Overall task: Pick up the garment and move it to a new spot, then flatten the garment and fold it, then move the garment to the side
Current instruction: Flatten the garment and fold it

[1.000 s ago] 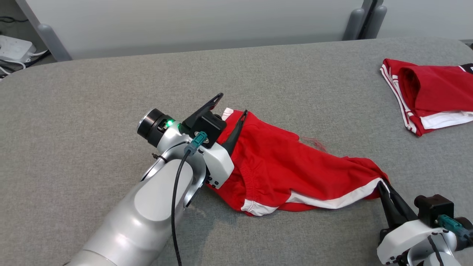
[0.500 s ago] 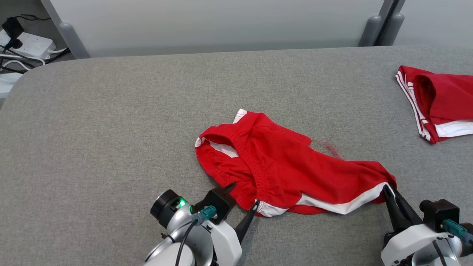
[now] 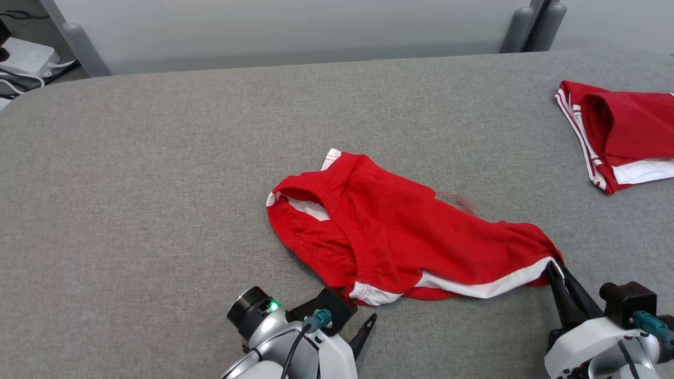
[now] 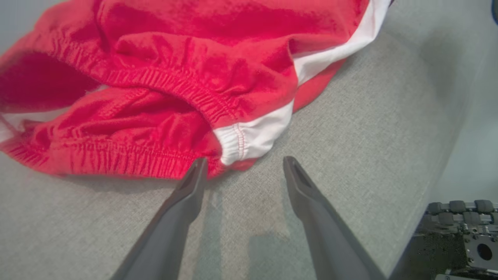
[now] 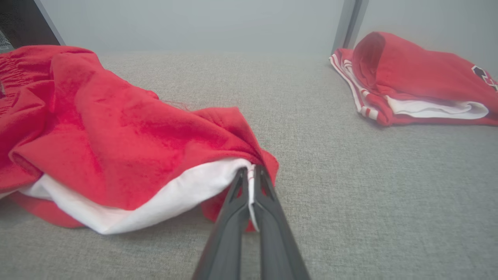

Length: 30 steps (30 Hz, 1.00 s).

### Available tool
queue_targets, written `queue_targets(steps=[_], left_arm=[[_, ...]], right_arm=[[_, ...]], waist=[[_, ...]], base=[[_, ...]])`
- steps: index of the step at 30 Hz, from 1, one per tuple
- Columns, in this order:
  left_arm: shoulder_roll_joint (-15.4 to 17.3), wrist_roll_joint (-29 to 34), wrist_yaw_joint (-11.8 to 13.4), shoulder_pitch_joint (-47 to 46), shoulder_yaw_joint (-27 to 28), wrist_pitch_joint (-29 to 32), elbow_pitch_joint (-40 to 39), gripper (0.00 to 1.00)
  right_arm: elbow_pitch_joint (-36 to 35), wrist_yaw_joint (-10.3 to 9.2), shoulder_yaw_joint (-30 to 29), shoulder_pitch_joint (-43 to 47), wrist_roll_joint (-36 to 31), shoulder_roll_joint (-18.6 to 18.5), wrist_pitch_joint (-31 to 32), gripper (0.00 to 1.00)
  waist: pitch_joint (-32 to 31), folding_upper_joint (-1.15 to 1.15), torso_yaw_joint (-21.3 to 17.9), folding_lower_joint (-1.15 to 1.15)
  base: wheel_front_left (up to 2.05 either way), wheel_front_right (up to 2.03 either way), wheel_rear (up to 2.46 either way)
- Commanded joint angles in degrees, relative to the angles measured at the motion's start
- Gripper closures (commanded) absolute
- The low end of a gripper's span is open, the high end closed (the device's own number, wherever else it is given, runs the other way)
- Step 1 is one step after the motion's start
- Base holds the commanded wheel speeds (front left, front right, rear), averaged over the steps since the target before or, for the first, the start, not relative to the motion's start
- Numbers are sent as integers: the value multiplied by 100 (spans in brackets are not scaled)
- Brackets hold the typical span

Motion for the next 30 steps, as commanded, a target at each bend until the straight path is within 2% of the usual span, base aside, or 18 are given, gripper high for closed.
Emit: queue_targets(steps=[1, 7, 8, 9, 10, 11, 13, 23, 27, 30], left_arm=[[-18, 66, 1, -326, 162, -81, -54, 0], [-161, 103, -19, -462, 126, -255, 242, 0], [-173, 96, -33, -472, 117, -264, 278, 7], [-179, 88, -51, -482, 108, -271, 312, 40], [-189, 77, -71, -491, 99, -282, 339, 62], [-199, 62, -93, -497, 92, -298, 359, 100], [-225, -35, -176, -496, 99, -334, 413, 100], [-300, -283, -280, -497, 250, -662, 527, 100], [-266, -675, -262, -415, 660, -943, 125, 100], [-67, -1052, -216, -347, 1102, -994, -447, 100]], right_arm=[[-172, 18, 123, -102, 40, -139, -83, 100], [-172, 18, 95, -115, 49, -188, -71, 100], [-170, 18, 90, -113, 51, -191, -70, 100], [-170, 18, 84, -110, 53, -193, -71, 100], [-168, 18, 80, -106, 55, -197, -72, 100], [-166, 18, 77, -105, 55, -200, -72, 100], [-175, 18, 73, -104, 49, -188, -69, 100], [-255, 18, 120, -87, 67, -249, -72, 100], [-429, 18, 78, -96, 126, -320, -108, 100], [-638, 18, 70, -133, 274, -458, -101, 100]], waist=[[28, 0, -26, 0], [66, 0, -66, 0], [63, 0, -66, 0], [61, 0, -66, 0], [57, 0, -63, 0], [52, 0, -55, 0], [41, 0, -26, 0], [-69, 0, 92, 0], [-184, 0, 144, 0], [-274, 0, 196, 0]], base=[[0, 0, 0], [0, 0, 0], [0, 0, 0], [0, 0, 0], [0, 0, 0], [0, 0, 0], [0, 0, 0], [0, 0, 0], [0, 0, 0], [0, 0, 0]])
